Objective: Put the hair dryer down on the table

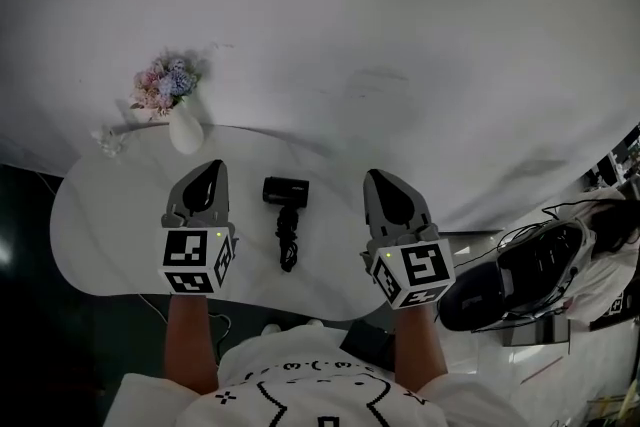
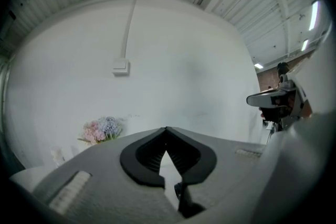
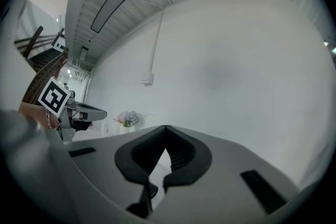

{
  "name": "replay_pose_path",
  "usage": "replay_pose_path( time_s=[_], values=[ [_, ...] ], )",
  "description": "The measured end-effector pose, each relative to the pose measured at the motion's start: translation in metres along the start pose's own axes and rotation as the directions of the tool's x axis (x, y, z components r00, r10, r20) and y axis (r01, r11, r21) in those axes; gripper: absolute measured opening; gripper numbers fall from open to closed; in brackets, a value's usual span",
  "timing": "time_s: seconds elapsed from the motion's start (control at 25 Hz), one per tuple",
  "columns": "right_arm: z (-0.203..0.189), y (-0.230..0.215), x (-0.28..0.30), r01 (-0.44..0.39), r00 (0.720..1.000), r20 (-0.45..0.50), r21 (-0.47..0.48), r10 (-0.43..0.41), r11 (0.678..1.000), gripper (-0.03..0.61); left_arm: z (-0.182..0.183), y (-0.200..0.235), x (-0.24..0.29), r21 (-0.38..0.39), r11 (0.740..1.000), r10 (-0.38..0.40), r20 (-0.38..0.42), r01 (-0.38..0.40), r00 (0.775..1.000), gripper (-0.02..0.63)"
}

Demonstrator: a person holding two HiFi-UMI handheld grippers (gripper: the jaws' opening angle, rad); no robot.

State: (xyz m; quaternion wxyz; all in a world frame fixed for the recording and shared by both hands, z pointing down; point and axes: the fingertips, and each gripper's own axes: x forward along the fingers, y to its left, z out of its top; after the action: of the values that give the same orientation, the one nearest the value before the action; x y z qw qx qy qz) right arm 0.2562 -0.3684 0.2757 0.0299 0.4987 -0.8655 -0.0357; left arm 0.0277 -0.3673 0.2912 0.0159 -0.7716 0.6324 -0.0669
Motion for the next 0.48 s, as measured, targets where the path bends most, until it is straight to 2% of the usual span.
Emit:
replay_pose_path(
  time_s=[0.28,0.48],
  values=[
    [0.035,-0.001,-0.006,0.033,0.996,0.080,-0.012,-0.032,0.999,-0.005,0.045,0.009,-0.010,0.034,0.999,-0.021,0.144,0.016,0.989,0.019],
    [0.046,0.006,-0.010,0.022,0.995,0.099,-0.017,-0.020,1.000,-0.005,0.065,0.010,-0.022,0.054,0.998,-0.035,0.200,0.025,0.979,0.018]
  ],
)
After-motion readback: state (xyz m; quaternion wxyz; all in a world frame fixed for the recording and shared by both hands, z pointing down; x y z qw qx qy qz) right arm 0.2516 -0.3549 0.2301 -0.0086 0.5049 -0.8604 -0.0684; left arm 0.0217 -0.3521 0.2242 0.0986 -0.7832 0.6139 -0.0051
